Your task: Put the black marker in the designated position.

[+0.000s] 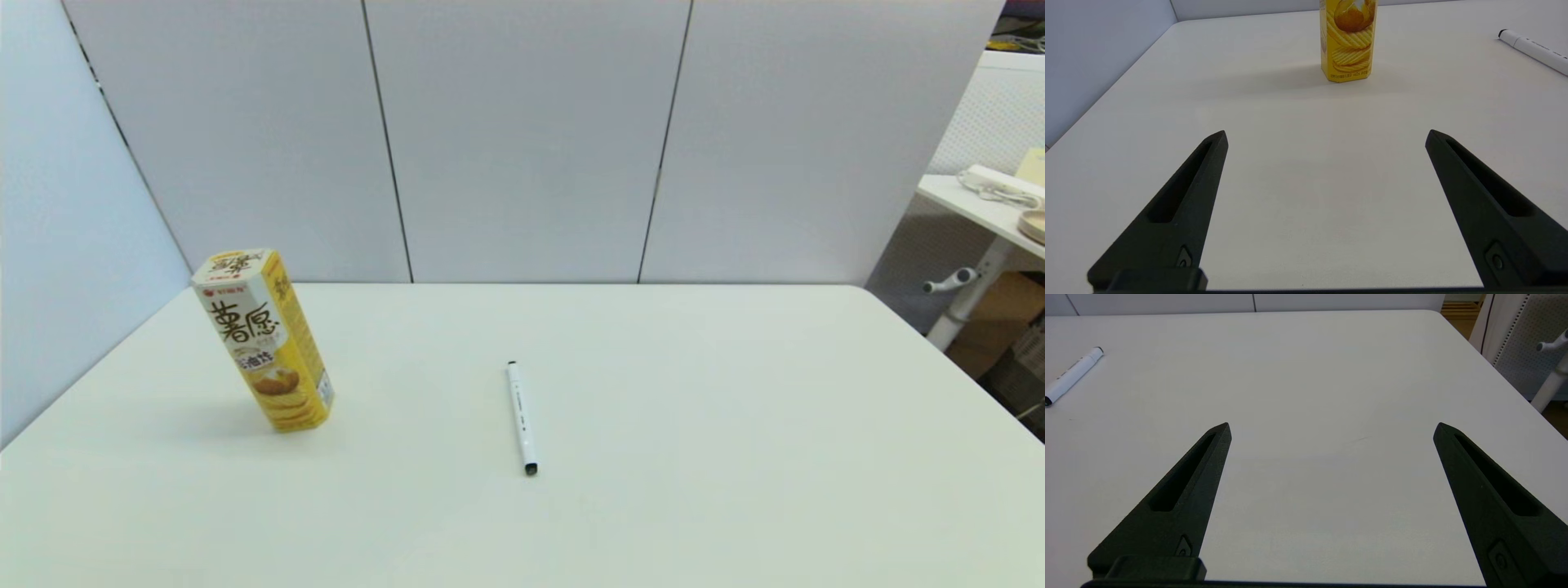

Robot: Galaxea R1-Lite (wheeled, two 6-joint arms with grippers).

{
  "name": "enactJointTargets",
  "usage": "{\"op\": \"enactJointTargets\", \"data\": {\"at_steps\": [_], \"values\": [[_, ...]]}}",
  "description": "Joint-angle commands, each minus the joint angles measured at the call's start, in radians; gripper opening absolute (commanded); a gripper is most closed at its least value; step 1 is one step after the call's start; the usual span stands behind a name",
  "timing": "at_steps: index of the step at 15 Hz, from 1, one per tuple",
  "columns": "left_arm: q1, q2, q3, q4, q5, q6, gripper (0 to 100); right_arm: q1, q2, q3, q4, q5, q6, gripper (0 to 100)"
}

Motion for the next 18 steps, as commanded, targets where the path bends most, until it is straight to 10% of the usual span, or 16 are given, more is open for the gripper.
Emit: {"op": "enactJointTargets", "data": {"at_steps": [1,13,18], "values": [[0.0,0.0,0.0,0.0,0.0,0.001,100,0.0,0.0,0.0,-0.001,0.0,0.0,100],[0.0,0.072,-0.017,-0.011,0.021,-0.025,100,0.001,0.0,0.0,-0.001,0.0,0.0,100],[-0.081,0.524,-0.422,-0.014,-0.014,0.159,100,0.001,0.0,0.0,-0.001,0.0,0.0,100]]}}
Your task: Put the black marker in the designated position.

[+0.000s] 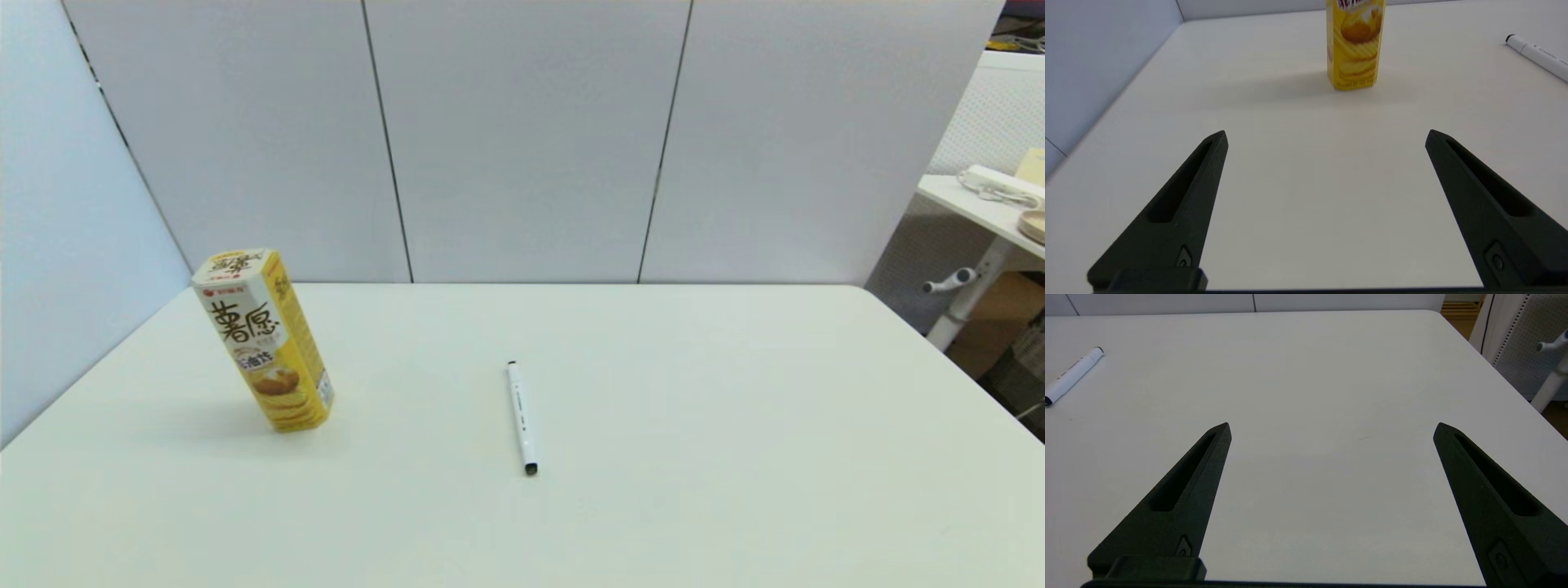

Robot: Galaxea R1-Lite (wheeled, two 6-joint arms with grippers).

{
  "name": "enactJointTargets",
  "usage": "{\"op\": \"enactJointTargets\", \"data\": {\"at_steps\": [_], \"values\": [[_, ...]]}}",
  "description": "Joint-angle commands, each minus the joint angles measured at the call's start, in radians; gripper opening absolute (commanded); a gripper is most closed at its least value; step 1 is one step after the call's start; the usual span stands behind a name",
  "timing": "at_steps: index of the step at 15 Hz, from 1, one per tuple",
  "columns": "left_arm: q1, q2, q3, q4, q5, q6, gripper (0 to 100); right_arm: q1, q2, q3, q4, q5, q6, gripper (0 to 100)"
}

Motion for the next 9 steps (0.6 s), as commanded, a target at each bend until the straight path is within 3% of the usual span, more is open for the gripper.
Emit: {"op": "enactJointTargets", "data": {"at_steps": [1,5,7,9], "values": [[-0.139,0.439,-0.396,0.009,-0.052,0.184,100,0.0,0.0,0.0,0.001,0.0,0.0,100],[-0.479,0.733,-0.723,0.164,-0.078,0.294,100,0.001,0.0,0.0,-0.001,0.0,0.0,100],[-0.736,0.883,-0.835,0.198,-0.061,0.275,100,0.001,0.0,0.0,-0.001,0.0,0.0,100],[-0.949,1.052,-0.943,0.198,0.023,0.161,100,0.001,0.0,0.0,-0.001,0.0,0.0,100]]}}
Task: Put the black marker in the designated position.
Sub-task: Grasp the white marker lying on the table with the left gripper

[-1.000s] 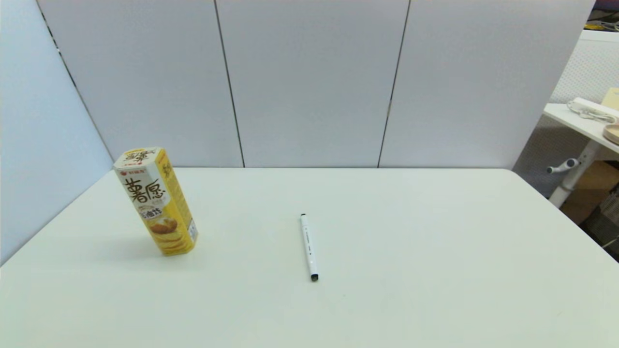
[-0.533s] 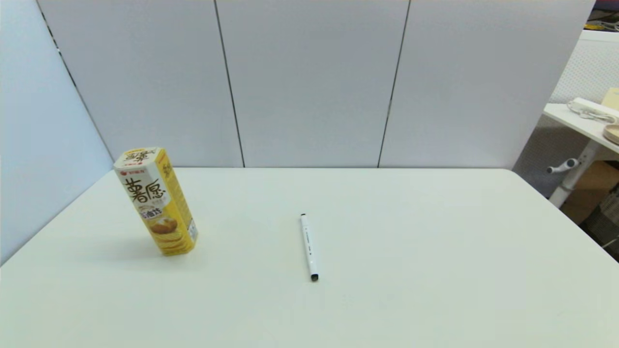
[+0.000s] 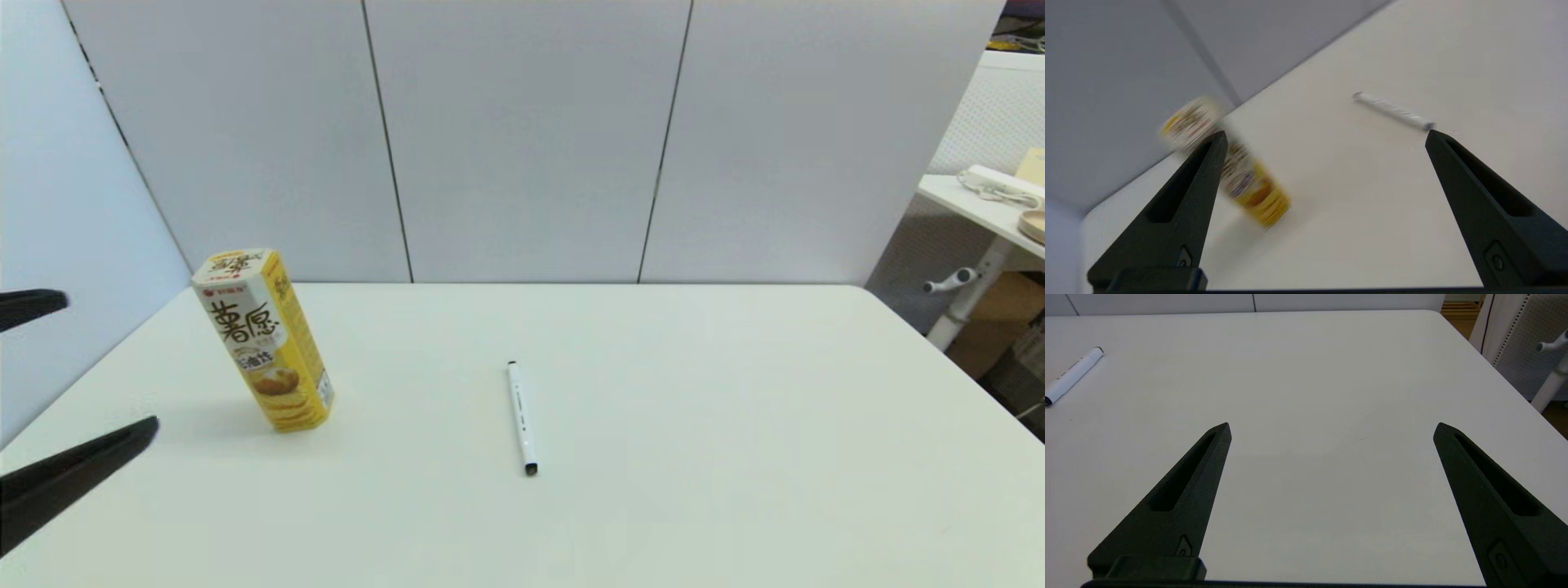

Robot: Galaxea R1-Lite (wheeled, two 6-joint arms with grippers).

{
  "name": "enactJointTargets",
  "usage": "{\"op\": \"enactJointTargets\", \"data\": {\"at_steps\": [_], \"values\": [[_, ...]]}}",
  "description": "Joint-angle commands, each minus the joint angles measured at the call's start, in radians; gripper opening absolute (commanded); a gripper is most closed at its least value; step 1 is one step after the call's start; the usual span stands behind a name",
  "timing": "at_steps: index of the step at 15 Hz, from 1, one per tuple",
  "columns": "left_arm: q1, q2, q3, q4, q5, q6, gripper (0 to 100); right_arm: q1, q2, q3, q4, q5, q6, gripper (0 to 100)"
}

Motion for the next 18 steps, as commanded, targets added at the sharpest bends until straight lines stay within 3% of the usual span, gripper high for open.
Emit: {"op": "enactJointTargets", "data": {"at_steps": [1,4,7,9,11,13,18], "values": [[-0.513,0.473,-0.304,0.05,0.155,-0.17,100,0.001,0.0,0.0,0.0,0.0,0.0,100],[-0.625,0.695,-0.479,0.047,0.314,-0.296,100,0.0,0.0,0.0,0.0,0.0,0.0,100],[-0.627,0.939,-0.691,0.048,0.412,-0.461,100,0.001,0.0,0.0,0.0,0.0,0.0,100],[-0.627,1.08,-0.797,0.06,0.537,-0.61,100,0.001,0.0,0.0,0.0,0.0,0.0,100],[-0.625,1.186,-0.906,0.163,0.635,-0.799,100,0.001,0.0,0.0,0.0,0.0,0.0,100],[-0.621,1.275,-0.992,0.389,0.695,-1.055,100,0.001,0.0,0.0,0.0,0.0,0.0,100],[-0.576,1.323,-0.947,0.568,0.814,-1.346,100,0.001,0.0,0.0,0.0,0.0,0.0,100]]}}
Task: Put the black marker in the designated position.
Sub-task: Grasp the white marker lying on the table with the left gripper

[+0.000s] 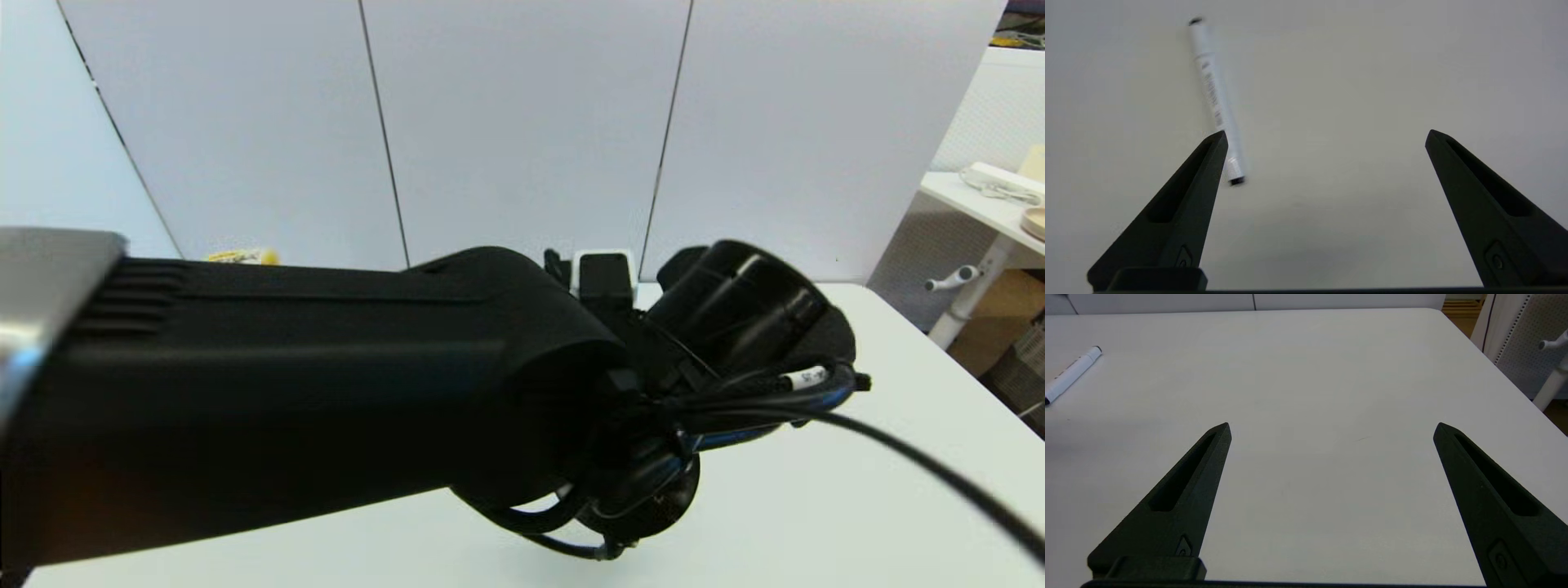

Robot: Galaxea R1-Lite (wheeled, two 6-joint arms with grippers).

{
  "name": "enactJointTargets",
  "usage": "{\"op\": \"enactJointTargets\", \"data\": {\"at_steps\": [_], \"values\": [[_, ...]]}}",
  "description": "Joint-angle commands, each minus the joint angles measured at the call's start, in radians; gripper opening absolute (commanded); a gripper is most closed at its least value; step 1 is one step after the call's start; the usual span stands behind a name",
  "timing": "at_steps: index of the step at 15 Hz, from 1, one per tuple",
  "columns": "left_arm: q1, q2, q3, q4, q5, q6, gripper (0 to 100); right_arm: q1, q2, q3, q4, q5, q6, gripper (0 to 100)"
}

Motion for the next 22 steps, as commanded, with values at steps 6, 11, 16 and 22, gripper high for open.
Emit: {"op": "enactJointTargets", "data": {"at_steps": [6,11,16,22], "values": [[0.145,0.068,0.08,0.107,0.049,-0.219,100,0.0,0.0,0.0,-0.001,0.0,0.0,100],[0.183,0.091,0.08,0.087,0.031,-0.21,100,0.001,0.0,0.0,-0.001,0.0,0.0,100],[0.183,0.12,0.078,0.012,0.014,-0.191,100,0.0,0.0,0.0,-0.001,0.0,0.0,100],[0.185,0.157,0.08,-0.01,0.014,-0.165,100,0.001,0.0,0.0,-0.001,0.0,0.0,100]]}}
